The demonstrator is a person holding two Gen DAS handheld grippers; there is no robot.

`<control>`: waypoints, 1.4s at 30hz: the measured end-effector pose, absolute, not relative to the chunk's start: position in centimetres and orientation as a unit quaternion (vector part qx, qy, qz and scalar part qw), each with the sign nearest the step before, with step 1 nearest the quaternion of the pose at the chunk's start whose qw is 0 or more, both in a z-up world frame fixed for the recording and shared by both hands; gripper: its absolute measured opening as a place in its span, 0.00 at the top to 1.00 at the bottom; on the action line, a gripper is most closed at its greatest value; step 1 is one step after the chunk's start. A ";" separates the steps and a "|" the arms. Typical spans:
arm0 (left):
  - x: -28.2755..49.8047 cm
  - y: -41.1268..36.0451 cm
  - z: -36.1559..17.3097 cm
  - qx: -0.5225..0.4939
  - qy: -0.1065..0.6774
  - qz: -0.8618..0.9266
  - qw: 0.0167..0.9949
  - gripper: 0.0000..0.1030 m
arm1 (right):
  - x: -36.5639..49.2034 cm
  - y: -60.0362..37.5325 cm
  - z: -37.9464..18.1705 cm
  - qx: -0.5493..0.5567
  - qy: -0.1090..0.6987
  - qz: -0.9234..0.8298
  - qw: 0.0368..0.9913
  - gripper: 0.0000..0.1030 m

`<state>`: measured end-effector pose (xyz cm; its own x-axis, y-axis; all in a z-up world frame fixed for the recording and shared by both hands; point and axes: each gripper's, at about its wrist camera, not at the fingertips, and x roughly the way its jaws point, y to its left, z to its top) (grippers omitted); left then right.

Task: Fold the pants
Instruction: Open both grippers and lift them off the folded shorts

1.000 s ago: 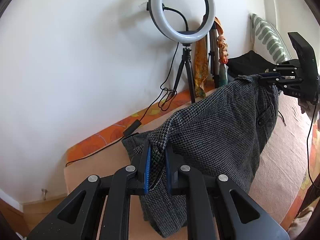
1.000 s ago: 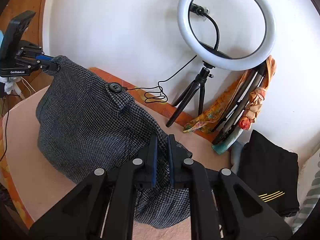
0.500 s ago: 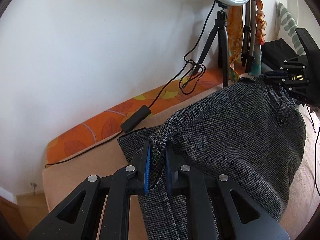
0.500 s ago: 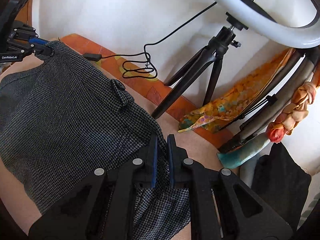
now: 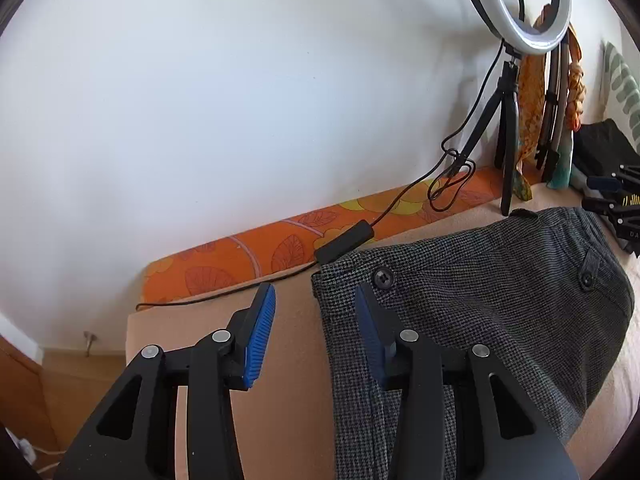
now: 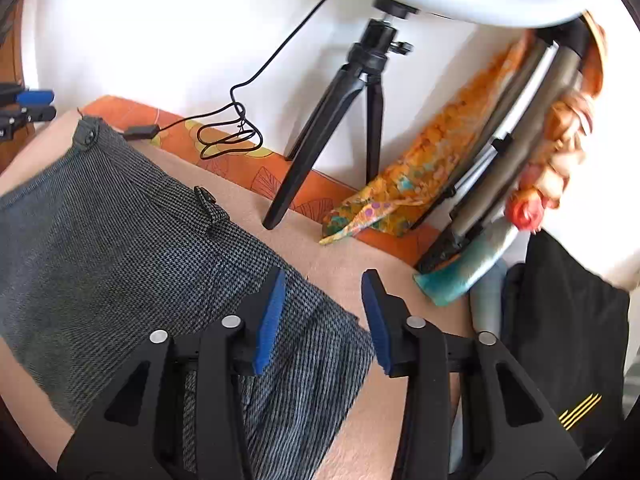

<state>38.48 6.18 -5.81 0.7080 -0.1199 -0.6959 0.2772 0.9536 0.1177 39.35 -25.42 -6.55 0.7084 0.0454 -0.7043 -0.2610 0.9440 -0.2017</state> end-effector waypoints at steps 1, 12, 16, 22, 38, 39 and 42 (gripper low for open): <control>37.7 6.9 -5.5 0.094 0.368 -0.115 0.918 0.61 | 38.5 -26.2 -6.1 -0.118 0.379 0.091 0.914 0.53; 27.1 12.4 -9.7 -0.035 0.418 -0.168 0.892 0.51 | 25.5 -31.4 -9.5 0.053 0.426 0.095 0.898 0.40; 25.7 12.0 -11.5 -0.038 0.431 -0.185 0.882 0.51 | 23.2 -29.2 -9.2 0.053 0.418 0.119 0.899 0.40; 26.3 12.6 -12.7 -0.065 0.432 -0.190 0.880 0.51 | 20.2 -20.4 -7.1 0.001 0.385 0.208 0.899 0.40; 27.5 13.0 -12.9 -0.086 0.419 -0.242 0.871 0.88 | 24.0 -4.2 -13.4 -0.012 0.452 0.244 0.858 0.40; 27.5 13.0 -12.8 -0.088 0.417 -0.244 0.871 0.89 | 24.3 -3.9 -13.7 -0.009 0.454 0.237 0.859 0.40; 27.6 13.2 -12.2 -0.096 0.410 -0.248 0.873 0.89 | 24.6 -3.2 -13.6 -0.016 0.446 0.216 0.869 0.57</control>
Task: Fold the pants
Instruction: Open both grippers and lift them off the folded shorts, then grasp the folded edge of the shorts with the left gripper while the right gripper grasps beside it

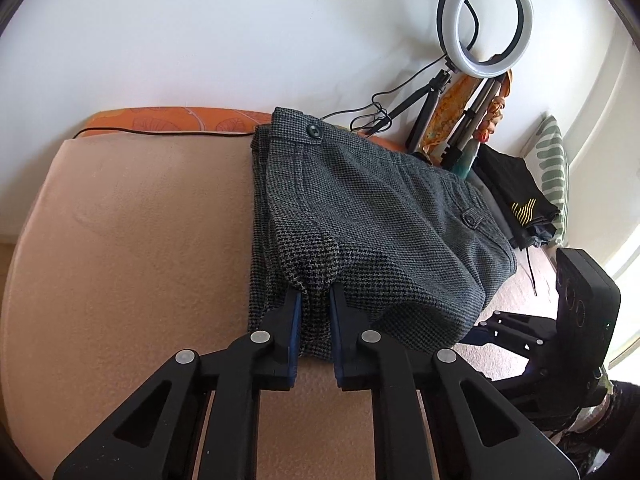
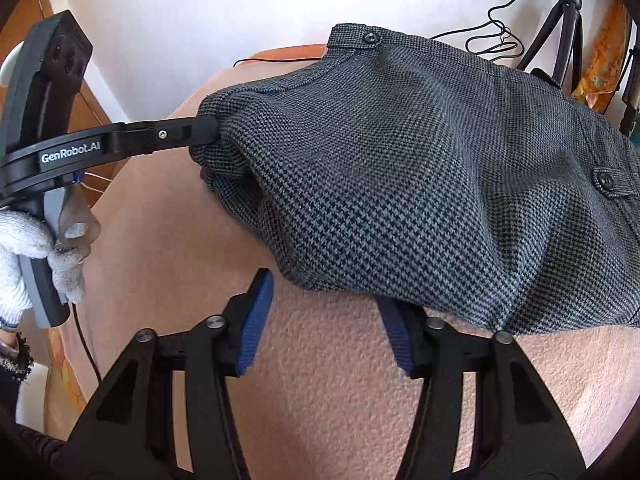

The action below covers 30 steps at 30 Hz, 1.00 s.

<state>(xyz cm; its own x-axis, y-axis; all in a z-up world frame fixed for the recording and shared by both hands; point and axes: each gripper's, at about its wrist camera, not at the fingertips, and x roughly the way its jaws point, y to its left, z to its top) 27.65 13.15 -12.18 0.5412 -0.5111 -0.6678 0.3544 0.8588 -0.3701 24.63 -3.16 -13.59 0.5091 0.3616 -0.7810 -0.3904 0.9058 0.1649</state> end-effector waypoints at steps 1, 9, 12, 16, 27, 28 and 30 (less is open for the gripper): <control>27.7 13.3 -12.0 -0.097 0.407 -0.248 0.873 0.89 | 24.9 -3.1 -13.5 -0.014 0.447 0.215 0.868 0.78; 27.8 14.6 -10.6 -0.111 0.410 -0.248 0.870 0.90 | 23.6 -4.3 -9.7 -0.001 0.443 0.266 0.856 0.90; 27.6 15.4 -10.8 -0.127 0.425 -0.262 0.857 0.89 | 23.3 -6.3 -8.6 0.028 0.442 0.283 0.851 0.90; 27.1 14.1 -13.3 -0.076 0.470 -0.243 0.845 0.87 | 23.1 -5.4 -12.0 -0.010 0.492 0.285 0.823 0.88; 25.0 14.1 -8.1 -0.059 0.405 -0.198 0.891 0.82 | 18.7 -12.3 -8.9 0.021 0.441 0.266 0.857 0.58; 24.8 13.0 -7.8 -0.049 0.399 -0.202 0.893 0.82 | 18.7 -13.6 -8.5 0.031 0.437 0.257 0.861 0.58; 24.4 10.3 -7.7 -0.030 0.393 -0.222 0.892 0.82 | 18.3 -15.8 -8.1 0.045 0.430 0.232 0.871 0.57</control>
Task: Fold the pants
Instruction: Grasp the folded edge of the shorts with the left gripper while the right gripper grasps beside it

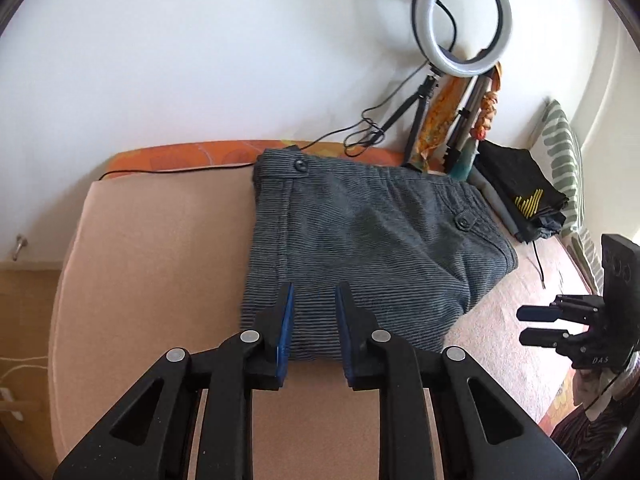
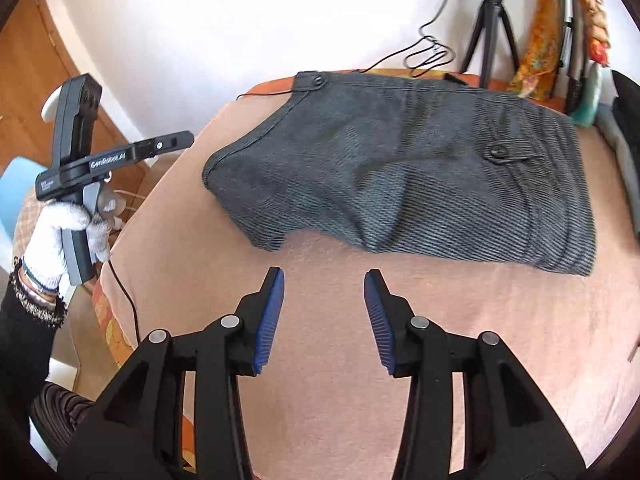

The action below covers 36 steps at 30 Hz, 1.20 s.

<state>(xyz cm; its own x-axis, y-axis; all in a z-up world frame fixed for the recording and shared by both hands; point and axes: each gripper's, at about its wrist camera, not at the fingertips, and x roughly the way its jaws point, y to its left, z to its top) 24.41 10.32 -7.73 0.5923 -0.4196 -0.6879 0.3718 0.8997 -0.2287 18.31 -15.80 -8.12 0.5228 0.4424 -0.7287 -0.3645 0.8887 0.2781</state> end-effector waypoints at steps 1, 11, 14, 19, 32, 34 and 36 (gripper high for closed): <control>24.3 8.9 -7.8 -0.020 0.391 -0.230 0.891 0.82 | 18.2 -17.1 -8.1 0.054 0.427 0.216 0.877 0.56; 25.3 0.3 -10.3 0.063 0.398 -0.255 0.879 0.82 | 21.2 -30.5 -11.4 0.220 0.427 0.063 0.875 0.36; 25.7 -0.5 -11.8 0.078 0.417 -0.256 0.869 0.82 | 22.7 -32.6 -13.6 0.300 0.441 0.064 0.844 0.36; 25.9 -1.4 -14.5 0.116 0.434 -0.257 0.856 0.82 | 24.9 -32.9 -15.2 0.358 0.427 0.072 0.827 0.36; 24.7 -3.4 -10.6 0.127 0.379 -0.281 0.872 0.82 | 26.7 -32.8 -13.1 0.366 0.388 0.076 0.843 0.89; 24.9 -4.6 -11.2 0.137 0.384 -0.284 0.868 0.82 | 26.6 -32.5 -11.4 0.343 0.375 0.075 0.858 0.90; 25.4 -5.7 -12.3 0.156 0.402 -0.280 0.858 0.82 | 26.7 -32.3 -10.7 0.330 0.376 0.081 0.862 0.90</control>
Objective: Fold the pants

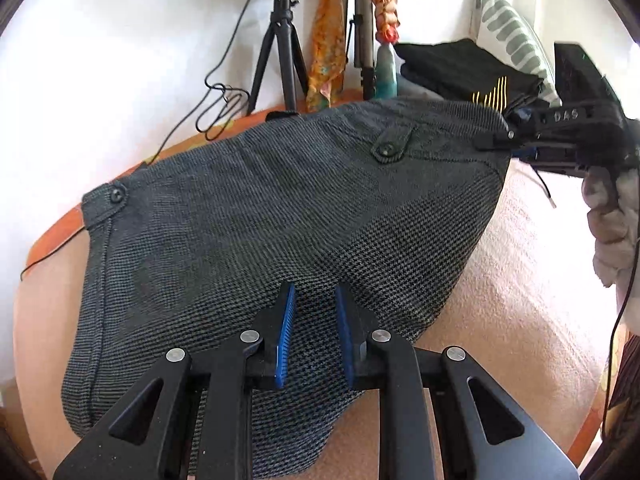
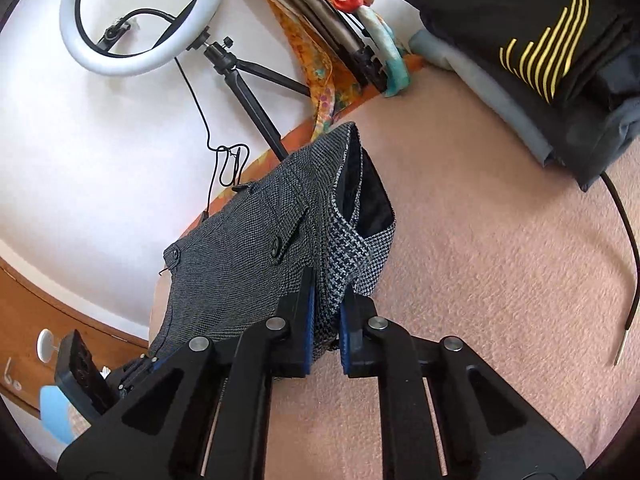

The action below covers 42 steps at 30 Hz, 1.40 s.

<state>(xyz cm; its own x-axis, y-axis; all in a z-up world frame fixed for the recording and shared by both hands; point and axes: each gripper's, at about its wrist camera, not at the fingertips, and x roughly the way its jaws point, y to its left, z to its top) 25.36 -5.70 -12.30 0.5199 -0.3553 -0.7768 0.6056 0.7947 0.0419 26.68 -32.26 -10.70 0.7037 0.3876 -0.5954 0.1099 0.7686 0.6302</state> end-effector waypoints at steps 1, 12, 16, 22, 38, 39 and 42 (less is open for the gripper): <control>25.4 -6.2 -13.1 0.171 0.411 -0.276 0.852 0.82 | 26.7 -32.1 -10.6 0.322 0.379 0.078 0.864 0.90; 25.2 -5.4 -13.5 0.150 0.421 -0.285 0.848 0.82 | 24.7 -33.5 -12.4 0.379 0.385 0.063 0.839 0.56; 25.0 -5.1 -11.5 0.133 0.400 -0.288 0.860 0.82 | 23.3 -33.3 -13.0 0.415 0.375 0.060 0.827 0.44; 26.1 -5.8 -10.1 0.106 0.384 -0.283 0.873 0.82 | 24.1 -32.9 -14.7 0.461 0.370 0.057 0.805 0.44; 28.2 -10.4 -13.0 0.112 0.409 -0.273 0.863 0.82 | 20.9 -34.1 -13.9 0.469 0.347 0.019 0.812 0.43; 28.2 -10.3 -12.7 0.112 0.407 -0.272 0.865 0.82 | 21.2 -34.0 -14.1 0.474 0.352 0.029 0.806 0.43; 28.4 -9.6 -11.4 0.102 0.389 -0.261 0.878 0.82 | 22.3 -33.7 -15.2 0.492 0.366 0.045 0.789 0.43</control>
<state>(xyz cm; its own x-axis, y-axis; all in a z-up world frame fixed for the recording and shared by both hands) 28.36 -9.58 -11.38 0.5613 -0.3793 -0.7356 0.5374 0.8430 -0.0246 22.30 -33.75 -15.23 0.7283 0.4306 -0.5330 0.2895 0.5117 0.8089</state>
